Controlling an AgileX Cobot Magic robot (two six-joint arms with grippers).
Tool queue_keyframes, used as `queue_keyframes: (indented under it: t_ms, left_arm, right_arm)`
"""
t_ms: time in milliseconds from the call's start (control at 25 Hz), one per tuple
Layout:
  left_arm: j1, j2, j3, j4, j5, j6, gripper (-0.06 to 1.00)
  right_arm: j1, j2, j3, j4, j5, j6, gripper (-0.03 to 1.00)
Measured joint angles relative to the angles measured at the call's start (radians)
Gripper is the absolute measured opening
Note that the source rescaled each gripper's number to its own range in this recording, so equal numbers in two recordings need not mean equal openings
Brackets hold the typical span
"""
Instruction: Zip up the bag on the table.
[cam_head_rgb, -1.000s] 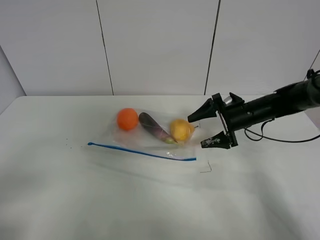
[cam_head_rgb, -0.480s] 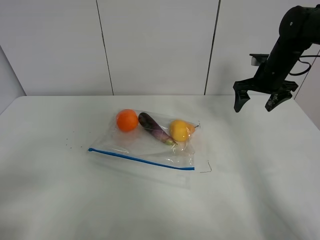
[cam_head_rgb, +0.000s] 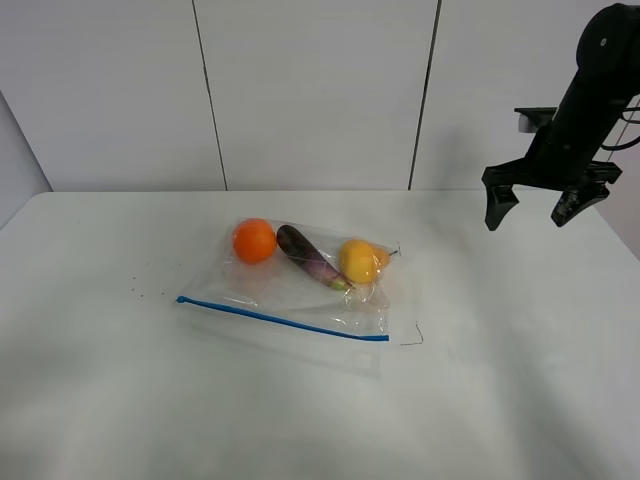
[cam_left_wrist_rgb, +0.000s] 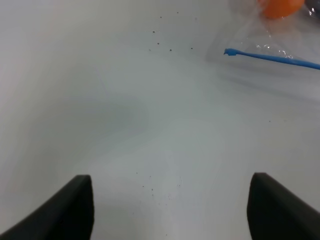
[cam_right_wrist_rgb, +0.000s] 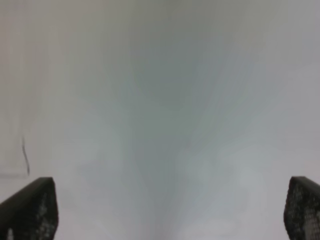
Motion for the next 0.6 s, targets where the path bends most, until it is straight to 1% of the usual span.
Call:
queue_keyframes:
  t_ms: [360,600]
  left_arm:
    - [0.0,0.0,0.0,0.0,0.0,0.0,0.95]
    - [0.0,0.0,0.0,0.0,0.0,0.001,0.95]
  right_arm:
    - [0.0,-0.344,0.421,-0.014,0.002,0.002,1.0]
    - [0.0,-0.679,0.697,-0.025,0.002,0.002,1.0]
